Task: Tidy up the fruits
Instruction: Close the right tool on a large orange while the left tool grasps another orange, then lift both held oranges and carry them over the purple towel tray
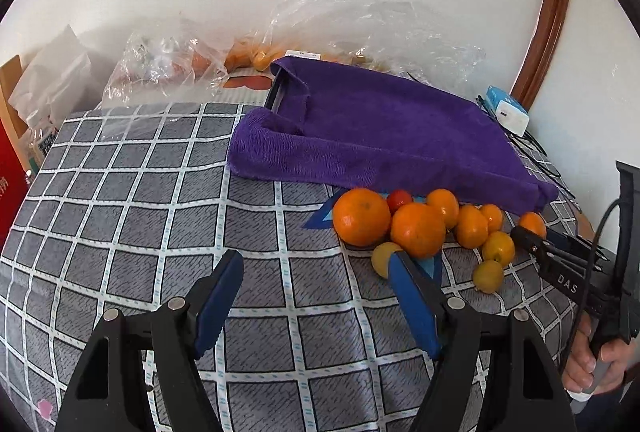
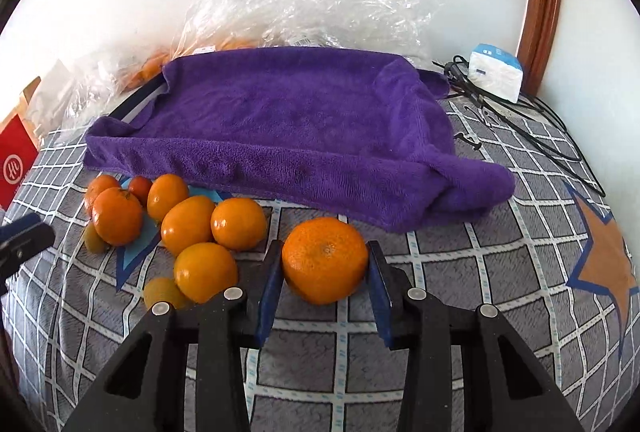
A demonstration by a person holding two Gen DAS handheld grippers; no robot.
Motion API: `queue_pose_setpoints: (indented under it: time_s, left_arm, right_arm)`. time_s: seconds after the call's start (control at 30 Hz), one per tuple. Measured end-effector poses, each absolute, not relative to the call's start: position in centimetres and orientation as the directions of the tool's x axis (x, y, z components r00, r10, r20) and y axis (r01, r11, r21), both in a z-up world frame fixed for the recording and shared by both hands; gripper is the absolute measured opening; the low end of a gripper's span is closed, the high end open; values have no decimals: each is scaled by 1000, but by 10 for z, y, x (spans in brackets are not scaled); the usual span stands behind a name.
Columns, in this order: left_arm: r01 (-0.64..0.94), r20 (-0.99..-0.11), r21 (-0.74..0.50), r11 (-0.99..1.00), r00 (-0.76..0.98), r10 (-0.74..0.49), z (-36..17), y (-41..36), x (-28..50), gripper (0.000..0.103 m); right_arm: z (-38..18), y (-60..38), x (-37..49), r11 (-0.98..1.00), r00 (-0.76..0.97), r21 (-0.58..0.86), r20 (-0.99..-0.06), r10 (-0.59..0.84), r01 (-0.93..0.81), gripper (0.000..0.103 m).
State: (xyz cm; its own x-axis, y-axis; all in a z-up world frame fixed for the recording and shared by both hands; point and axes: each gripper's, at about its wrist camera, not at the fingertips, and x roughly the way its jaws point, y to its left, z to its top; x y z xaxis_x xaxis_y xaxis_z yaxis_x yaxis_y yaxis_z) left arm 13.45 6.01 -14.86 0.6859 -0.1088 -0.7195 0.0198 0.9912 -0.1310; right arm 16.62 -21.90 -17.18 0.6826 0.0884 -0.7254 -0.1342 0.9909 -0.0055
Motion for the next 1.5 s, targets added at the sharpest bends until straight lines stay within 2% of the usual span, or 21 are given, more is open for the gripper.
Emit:
queue_pose_setpoints:
  time_s: [0.23,0.7,0.87,0.9,0.97,1.03,1.5]
  left_arm:
    - [20,-756,-66,998,652,-63,-158,52,159,61]
    - [74,-751,-85,994,651,-113,-168,30,181,61]
    - [63,-744,-133,989,653,-141,-174,33,185,60]
    - [64,-744,-143,988,651,-150,-174,34,185,57]
    - [72,-739,-156,985,653,-165,-175,36,184,45]
    - [91,-736,-160,983,653,-181,-175,34,182,39]
    - [19,-625,-186,982,769,-134,-159,45,163,39]
  right_arm:
    - [-173,-227,161,989,687,42,-716,127,-140,40]
    - [-177,-226,165,985,660,75,-734,159,-153,40]
    - [-179,-225,167,987,653,63,-743,145,-147,40]
    - [-179,-224,167,987,653,57,-744,141,-148,41]
    - [-180,-223,167,988,653,47,-746,133,-146,41]
    - [-180,-223,167,989,654,42,-746,128,-145,41]
    - [-173,-226,159,988,697,56,-703,141,-144,40]
